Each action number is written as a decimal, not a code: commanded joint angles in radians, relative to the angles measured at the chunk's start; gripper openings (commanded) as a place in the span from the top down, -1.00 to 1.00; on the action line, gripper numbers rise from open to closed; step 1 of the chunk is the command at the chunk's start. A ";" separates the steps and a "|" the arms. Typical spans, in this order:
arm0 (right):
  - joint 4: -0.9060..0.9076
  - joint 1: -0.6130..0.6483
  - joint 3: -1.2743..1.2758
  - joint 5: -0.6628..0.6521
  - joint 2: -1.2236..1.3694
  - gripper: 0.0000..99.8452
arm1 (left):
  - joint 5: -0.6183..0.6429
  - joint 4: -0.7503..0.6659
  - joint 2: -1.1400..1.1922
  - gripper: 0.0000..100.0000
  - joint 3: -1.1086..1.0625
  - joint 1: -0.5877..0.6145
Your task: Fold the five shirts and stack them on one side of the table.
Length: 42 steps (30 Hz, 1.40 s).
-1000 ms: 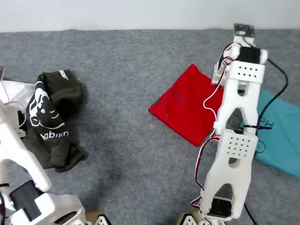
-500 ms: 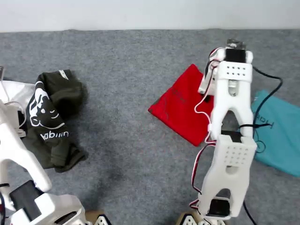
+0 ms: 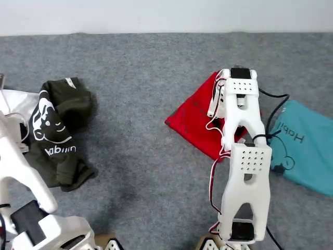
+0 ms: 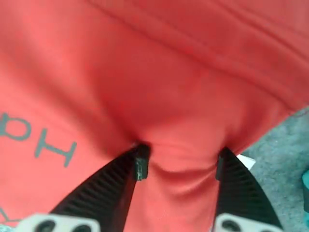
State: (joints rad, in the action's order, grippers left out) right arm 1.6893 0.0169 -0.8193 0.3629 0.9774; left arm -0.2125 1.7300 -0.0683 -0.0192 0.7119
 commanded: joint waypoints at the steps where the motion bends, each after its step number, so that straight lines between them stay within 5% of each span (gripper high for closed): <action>1: 0.027 -0.002 -0.005 0.015 0.054 0.52 | -0.009 0.018 -0.046 0.99 0.002 0.000; 10: 0.036 -0.001 -0.041 -0.104 0.081 0.94 | -0.009 0.018 -0.046 0.99 0.002 0.000; 23: 0.108 -0.016 -0.091 -0.296 0.013 0.98 | -0.009 0.017 -0.046 0.99 0.002 0.000; 42: 0.108 -0.166 0.180 -0.746 -0.619 0.98 | -0.011 0.014 -0.046 0.99 0.004 -0.002</action>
State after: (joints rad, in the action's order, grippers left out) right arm 1.7553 -0.1059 -0.6337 -0.3230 0.5017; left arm -0.2125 1.7300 -0.0683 -0.0192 0.7119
